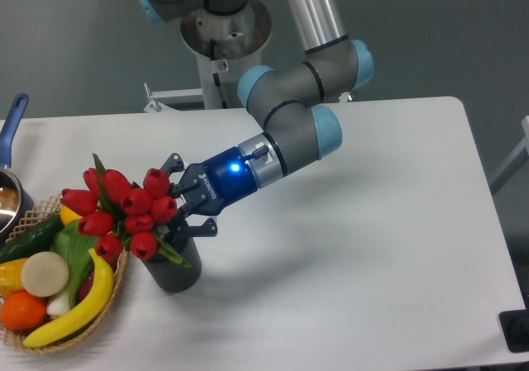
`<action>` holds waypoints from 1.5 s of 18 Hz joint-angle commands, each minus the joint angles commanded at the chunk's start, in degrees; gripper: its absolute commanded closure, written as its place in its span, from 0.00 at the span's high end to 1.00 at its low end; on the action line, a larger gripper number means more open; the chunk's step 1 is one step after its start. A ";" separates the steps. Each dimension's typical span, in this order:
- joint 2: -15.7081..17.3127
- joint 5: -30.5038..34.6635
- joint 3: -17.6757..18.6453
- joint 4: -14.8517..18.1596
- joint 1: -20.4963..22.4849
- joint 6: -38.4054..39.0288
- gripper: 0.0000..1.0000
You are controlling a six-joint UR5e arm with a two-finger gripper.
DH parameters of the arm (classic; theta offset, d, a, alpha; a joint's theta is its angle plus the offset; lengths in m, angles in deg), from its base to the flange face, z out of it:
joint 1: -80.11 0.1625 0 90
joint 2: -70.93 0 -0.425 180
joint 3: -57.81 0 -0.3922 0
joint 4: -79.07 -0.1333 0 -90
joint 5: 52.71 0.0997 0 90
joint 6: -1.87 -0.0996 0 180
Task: Insert the flowers into the vase
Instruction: 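Lower the tulip stems down into the black vase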
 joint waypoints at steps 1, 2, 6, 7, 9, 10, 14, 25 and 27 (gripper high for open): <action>-0.44 0.17 0.00 0.09 0.00 -0.35 0.35; -0.79 0.52 0.00 0.00 0.00 -1.05 0.35; -1.50 1.58 1.40 0.00 0.00 -3.60 0.35; -1.50 1.58 1.58 0.00 0.00 -3.69 0.37; -1.50 1.58 1.76 0.00 0.09 -3.69 0.38; -1.58 1.67 1.93 0.00 0.09 -3.78 0.37; -1.67 1.67 2.29 0.00 0.18 -3.78 0.38; -1.76 1.84 2.64 0.00 0.53 -7.03 0.75; -1.58 4.38 2.64 0.00 0.53 -7.03 0.84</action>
